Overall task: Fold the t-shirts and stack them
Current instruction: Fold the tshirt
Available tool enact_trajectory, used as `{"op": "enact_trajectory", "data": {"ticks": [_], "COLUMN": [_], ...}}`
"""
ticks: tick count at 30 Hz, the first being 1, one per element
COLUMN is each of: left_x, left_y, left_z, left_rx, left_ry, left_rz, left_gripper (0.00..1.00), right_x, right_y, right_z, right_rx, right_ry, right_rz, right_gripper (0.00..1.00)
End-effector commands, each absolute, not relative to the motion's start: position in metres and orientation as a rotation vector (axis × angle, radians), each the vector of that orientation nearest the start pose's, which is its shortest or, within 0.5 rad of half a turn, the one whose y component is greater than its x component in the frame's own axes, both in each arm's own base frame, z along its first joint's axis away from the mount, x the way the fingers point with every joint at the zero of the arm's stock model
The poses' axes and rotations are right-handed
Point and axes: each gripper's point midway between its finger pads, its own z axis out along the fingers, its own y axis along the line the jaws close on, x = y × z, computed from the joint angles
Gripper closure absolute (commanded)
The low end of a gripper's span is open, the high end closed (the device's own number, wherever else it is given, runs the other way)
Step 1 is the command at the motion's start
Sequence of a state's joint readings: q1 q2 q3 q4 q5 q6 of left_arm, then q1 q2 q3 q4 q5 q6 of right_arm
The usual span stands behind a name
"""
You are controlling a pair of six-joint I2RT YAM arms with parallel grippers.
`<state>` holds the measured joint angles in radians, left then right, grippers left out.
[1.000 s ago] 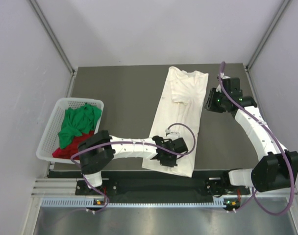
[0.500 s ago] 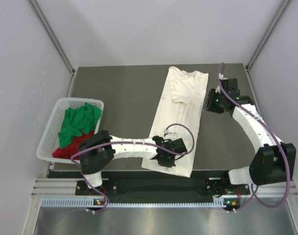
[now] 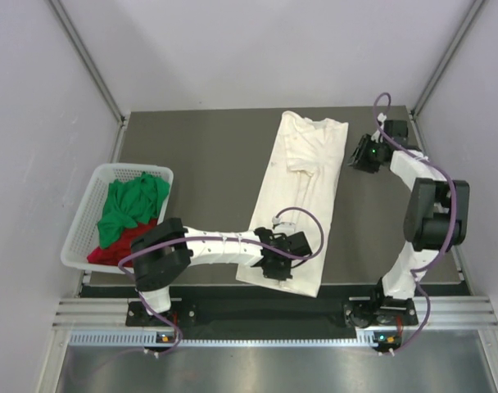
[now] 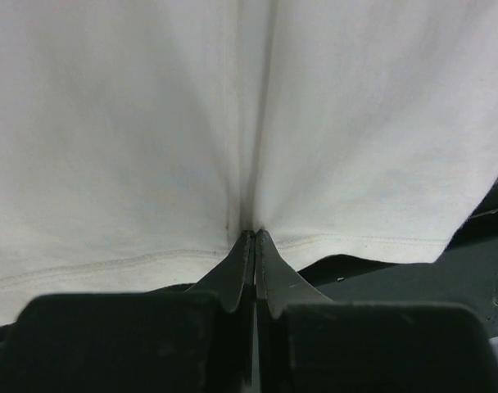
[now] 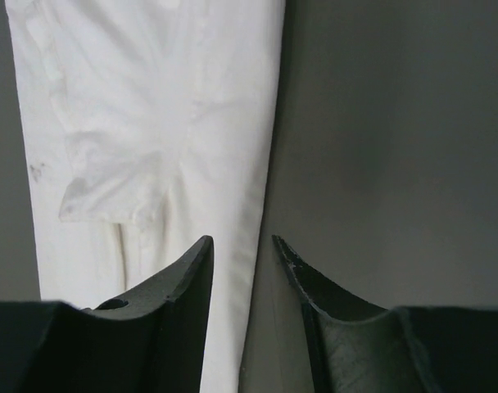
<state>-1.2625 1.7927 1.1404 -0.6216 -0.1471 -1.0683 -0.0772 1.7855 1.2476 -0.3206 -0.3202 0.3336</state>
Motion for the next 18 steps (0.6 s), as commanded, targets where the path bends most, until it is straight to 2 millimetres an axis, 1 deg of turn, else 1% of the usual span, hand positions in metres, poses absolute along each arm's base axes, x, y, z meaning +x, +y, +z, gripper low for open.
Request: {"op": "enact_trajectory", "data": {"ticks": [1, 3, 4, 5, 6, 7, 8, 9, 10, 11, 12, 13, 14, 15, 16, 17, 18], "left_x": [0.095, 0.095, 0.094, 0.093, 0.094, 0.094, 0.094, 0.094, 0.094, 0.095, 0.094, 0.095, 0.096, 0.095, 0.097, 0.097, 0.096], "left_y": [-0.347, -0.351, -0.353, -0.354, -0.355, -0.355, -0.354, -0.353, -0.351, -0.350, -0.348, -0.348, -0.348, -0.347, -0.354, -0.355, -0.354], "left_z": [0.021, 0.023, 0.023, 0.024, 0.024, 0.025, 0.024, 0.024, 0.024, 0.026, 0.025, 0.028, 0.029, 0.030, 0.036, 0.039, 0.038], "left_rx": [0.251, 0.246, 0.247, 0.243, 0.240, 0.237, 0.239, 0.241, 0.238, 0.232, 0.229, 0.222, 0.214, 0.213, 0.206, 0.202, 0.202], "left_ry": [2.881, 2.877, 2.880, 2.881, 2.878, 2.876, 2.874, 2.874, 2.872, 2.867, 2.868, 2.860, 2.855, 2.851, 2.831, 2.823, 2.822], "left_rz": [-0.307, -0.338, -0.353, -0.360, -0.365, -0.366, -0.365, -0.360, -0.358, -0.357, -0.353, -0.362, -0.373, -0.383, -0.440, -0.461, -0.471], "left_gripper": [1.00, 1.00, 1.00, 1.00, 1.00, 1.00, 1.00, 1.00, 1.00, 0.99, 0.99, 0.98, 0.97, 0.96, 0.96, 0.96, 0.96], "right_x": [0.486, 0.489, 0.489, 0.493, 0.495, 0.496, 0.500, 0.502, 0.502, 0.508, 0.511, 0.512, 0.519, 0.522, 0.523, 0.529, 0.531], "right_y": [0.055, 0.059, 0.076, 0.082, 0.089, 0.105, 0.112, 0.119, 0.131, 0.134, 0.139, 0.149, 0.157, 0.162, 0.173, 0.179, 0.182], "right_z": [0.125, 0.129, 0.125, 0.130, 0.129, 0.121, 0.125, 0.122, 0.111, 0.115, 0.114, 0.107, 0.114, 0.105, 0.103, 0.113, 0.111], "right_rx": [0.216, 0.215, 0.173, 0.153, 0.107, 0.059, 0.022, -0.013, -0.082, -0.102, -0.151, -0.195, -0.222, -0.264, -0.303, -0.323, -0.364], "right_ry": [2.298, 2.305, 2.322, 2.320, 2.323, 2.341, 2.335, 2.341, 2.360, 2.346, 2.342, 2.350, 2.325, 2.335, 2.337, 2.325, 2.325], "right_rz": [0.571, 0.494, 0.414, 0.379, 0.345, 0.299, 0.271, 0.240, 0.208, 0.169, 0.147, 0.138, 0.146, 0.147, 0.173, 0.172, 0.155], "right_gripper": [0.66, 0.66, 0.64, 0.64, 0.63, 0.63, 0.63, 0.63, 0.63, 0.63, 0.63, 0.62, 0.62, 0.62, 0.62, 0.62, 0.61]}}
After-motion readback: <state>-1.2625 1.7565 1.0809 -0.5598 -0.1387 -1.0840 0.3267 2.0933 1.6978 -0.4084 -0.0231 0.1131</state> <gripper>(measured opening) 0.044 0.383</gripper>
